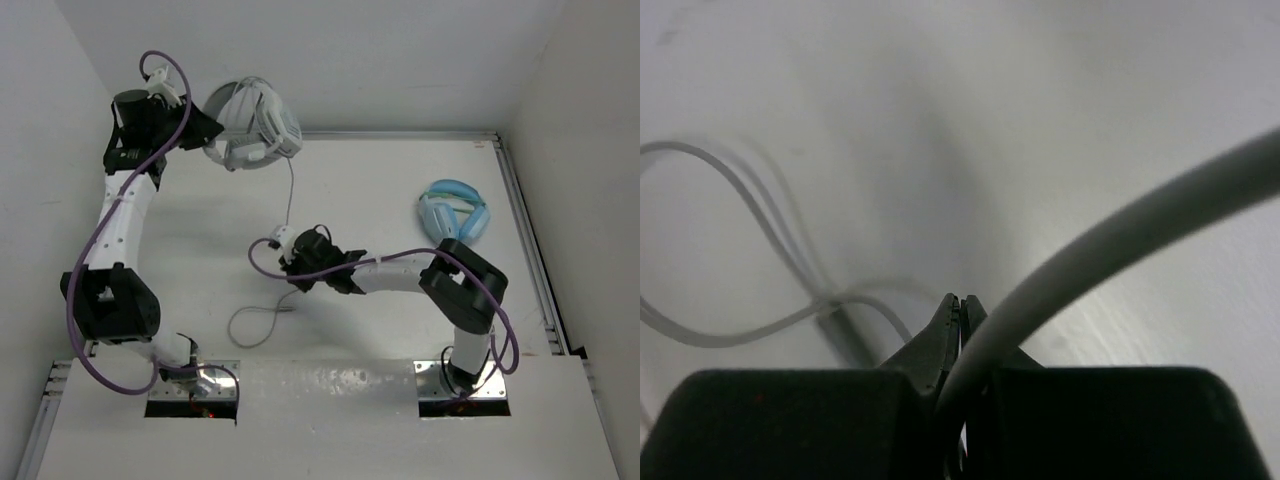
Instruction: Wrap the headphones
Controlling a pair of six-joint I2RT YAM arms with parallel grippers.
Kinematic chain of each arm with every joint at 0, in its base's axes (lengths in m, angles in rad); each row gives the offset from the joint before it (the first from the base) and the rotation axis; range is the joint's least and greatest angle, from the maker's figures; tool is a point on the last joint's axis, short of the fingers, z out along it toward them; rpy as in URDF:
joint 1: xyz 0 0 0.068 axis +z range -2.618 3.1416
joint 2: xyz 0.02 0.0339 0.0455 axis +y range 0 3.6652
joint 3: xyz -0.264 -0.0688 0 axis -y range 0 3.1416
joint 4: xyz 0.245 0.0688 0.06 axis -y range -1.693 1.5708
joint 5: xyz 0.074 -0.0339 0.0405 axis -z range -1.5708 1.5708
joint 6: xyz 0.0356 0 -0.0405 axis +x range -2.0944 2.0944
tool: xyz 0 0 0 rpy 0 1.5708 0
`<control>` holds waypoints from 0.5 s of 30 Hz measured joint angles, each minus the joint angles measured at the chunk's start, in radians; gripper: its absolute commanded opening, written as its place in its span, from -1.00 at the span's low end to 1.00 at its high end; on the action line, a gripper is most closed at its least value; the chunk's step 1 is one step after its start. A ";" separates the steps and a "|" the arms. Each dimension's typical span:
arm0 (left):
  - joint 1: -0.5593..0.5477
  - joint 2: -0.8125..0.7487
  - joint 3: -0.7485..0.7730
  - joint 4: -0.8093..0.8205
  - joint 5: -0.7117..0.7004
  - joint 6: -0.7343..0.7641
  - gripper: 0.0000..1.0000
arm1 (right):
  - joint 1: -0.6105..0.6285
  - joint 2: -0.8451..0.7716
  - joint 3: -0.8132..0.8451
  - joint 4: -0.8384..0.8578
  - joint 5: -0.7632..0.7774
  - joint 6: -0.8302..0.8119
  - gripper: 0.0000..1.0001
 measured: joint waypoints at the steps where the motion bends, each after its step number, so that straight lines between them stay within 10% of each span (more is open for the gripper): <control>1: 0.003 -0.010 0.008 -0.005 0.031 -0.012 -1.00 | -0.033 -0.005 -0.021 0.006 0.009 0.001 -1.00; 10: 0.011 -0.045 0.091 -0.047 0.274 -0.130 -1.00 | -0.272 -0.099 -0.078 0.189 0.070 0.105 -1.00; 15: 0.016 -0.047 0.175 -0.036 0.325 -0.168 -1.00 | -0.267 0.106 0.165 0.172 0.024 0.170 -1.00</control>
